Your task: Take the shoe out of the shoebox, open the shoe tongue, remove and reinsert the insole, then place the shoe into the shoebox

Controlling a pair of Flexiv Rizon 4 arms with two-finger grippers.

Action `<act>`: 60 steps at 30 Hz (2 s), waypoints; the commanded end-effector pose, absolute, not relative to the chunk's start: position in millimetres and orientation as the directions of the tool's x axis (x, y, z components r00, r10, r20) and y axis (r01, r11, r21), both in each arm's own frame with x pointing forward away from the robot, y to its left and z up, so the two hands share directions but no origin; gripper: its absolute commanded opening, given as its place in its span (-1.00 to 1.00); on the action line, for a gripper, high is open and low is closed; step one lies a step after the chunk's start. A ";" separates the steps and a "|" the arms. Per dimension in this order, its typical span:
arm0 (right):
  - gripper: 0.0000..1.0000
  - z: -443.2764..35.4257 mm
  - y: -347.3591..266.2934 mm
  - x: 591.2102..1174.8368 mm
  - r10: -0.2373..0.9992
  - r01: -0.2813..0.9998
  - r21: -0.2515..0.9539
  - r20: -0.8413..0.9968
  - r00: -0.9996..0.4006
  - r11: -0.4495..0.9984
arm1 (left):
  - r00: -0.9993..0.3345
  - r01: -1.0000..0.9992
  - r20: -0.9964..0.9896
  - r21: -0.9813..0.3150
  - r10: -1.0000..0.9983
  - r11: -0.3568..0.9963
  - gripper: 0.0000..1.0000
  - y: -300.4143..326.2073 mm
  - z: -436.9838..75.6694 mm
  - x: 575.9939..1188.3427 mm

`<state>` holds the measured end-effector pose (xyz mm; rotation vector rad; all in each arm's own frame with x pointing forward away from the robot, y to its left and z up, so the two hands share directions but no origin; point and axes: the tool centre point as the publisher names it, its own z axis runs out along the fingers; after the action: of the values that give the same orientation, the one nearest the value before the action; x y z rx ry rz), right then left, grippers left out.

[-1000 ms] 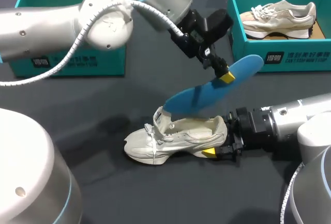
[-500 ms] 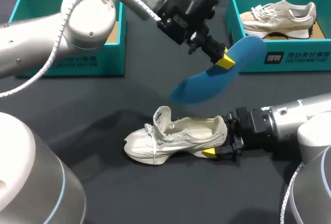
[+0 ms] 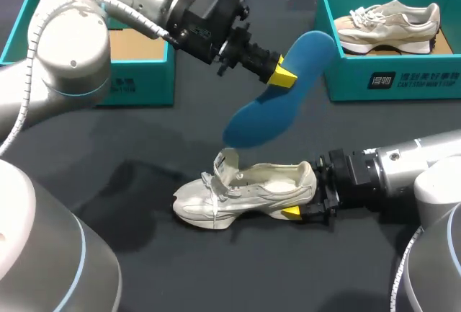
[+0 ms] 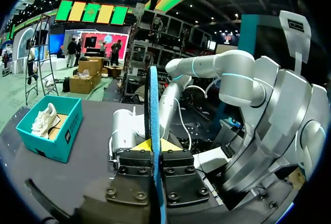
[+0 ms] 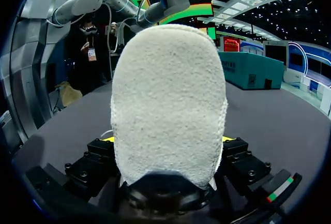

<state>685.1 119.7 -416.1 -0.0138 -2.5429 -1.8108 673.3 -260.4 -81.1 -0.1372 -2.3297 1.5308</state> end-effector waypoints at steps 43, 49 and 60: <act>-1.00 -415.9 120.3 684.0 -0.004 0.019 0.944 0.022 -1.000 0.331 | -0.918 -0.365 0.370 -0.929 0.145 0.063 -1.00 -207.0 14.0 627.4; -1.00 -415.9 120.3 684.0 -0.004 0.019 0.944 0.022 -1.000 0.331 | -0.921 -0.350 0.355 -0.935 0.159 0.061 -1.00 -205.7 20.5 625.0; -1.00 -415.9 120.3 684.0 -0.004 0.019 0.944 0.022 -1.000 0.331 | -0.923 -0.361 0.360 -0.932 0.136 0.017 -1.00 -200.3 29.0 620.4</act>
<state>685.1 119.7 -416.1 -0.0138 -2.5428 -1.8108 628.7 -203.8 26.2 0.2099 -1.9653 1.9418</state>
